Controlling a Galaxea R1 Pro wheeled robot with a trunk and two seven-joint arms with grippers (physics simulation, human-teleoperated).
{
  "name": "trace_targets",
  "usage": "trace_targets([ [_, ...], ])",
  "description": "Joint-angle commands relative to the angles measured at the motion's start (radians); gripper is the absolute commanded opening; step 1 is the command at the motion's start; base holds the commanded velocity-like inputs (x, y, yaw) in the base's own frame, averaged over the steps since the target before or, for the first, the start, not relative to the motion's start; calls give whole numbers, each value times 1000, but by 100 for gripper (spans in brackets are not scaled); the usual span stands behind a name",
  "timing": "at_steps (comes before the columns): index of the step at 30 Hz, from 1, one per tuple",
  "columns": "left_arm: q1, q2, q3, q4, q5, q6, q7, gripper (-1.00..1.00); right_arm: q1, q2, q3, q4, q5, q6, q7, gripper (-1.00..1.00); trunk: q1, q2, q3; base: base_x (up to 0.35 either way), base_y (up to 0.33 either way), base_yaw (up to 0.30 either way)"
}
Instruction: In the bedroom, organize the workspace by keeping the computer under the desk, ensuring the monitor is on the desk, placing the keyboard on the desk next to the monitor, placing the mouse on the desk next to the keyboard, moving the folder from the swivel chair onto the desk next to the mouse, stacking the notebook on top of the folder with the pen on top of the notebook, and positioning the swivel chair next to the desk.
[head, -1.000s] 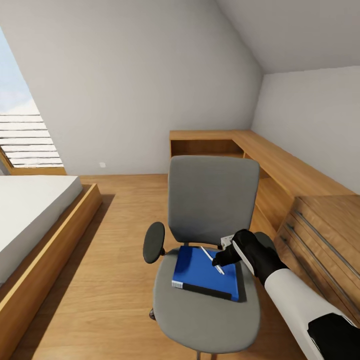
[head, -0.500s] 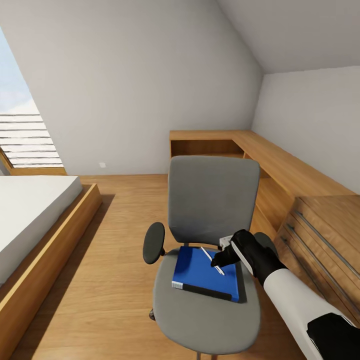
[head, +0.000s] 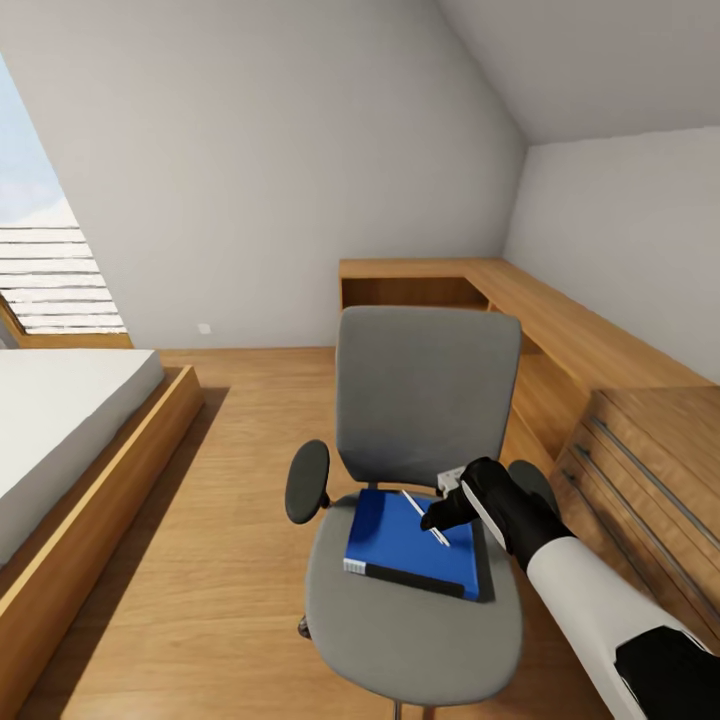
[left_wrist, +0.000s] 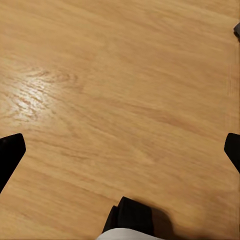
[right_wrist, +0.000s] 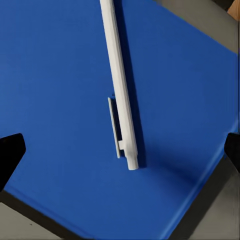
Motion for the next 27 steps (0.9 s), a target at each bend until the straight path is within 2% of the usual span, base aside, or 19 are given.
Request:
trace_targets([
  [1, -1, 0, 8, 1, 0, -2, -9, 100, -1, -1, 4, -7, -1, 2, 1, 100, 4, -8, -4, 0, 0, 0],
  [13, -1, 0, 8, 1, 0, -2, -8, 100, -1, -1, 5, -31, -1, 0, 1, 100, 50, -92, -42, 0, 0, 0],
  [21, -1, 1, 8, 1, 1, -2, -8, 100, -1, -2, 4, -31, 0, 0, 1, 100, 50, -92, -42, 0, 0, 0],
  [27, 0, 2, 9, 1, 1, -2, -8, 100, -1, -2, 4, -31, -3, 1, 2, 100, 73, -134, -60, 0, 0, 0],
])
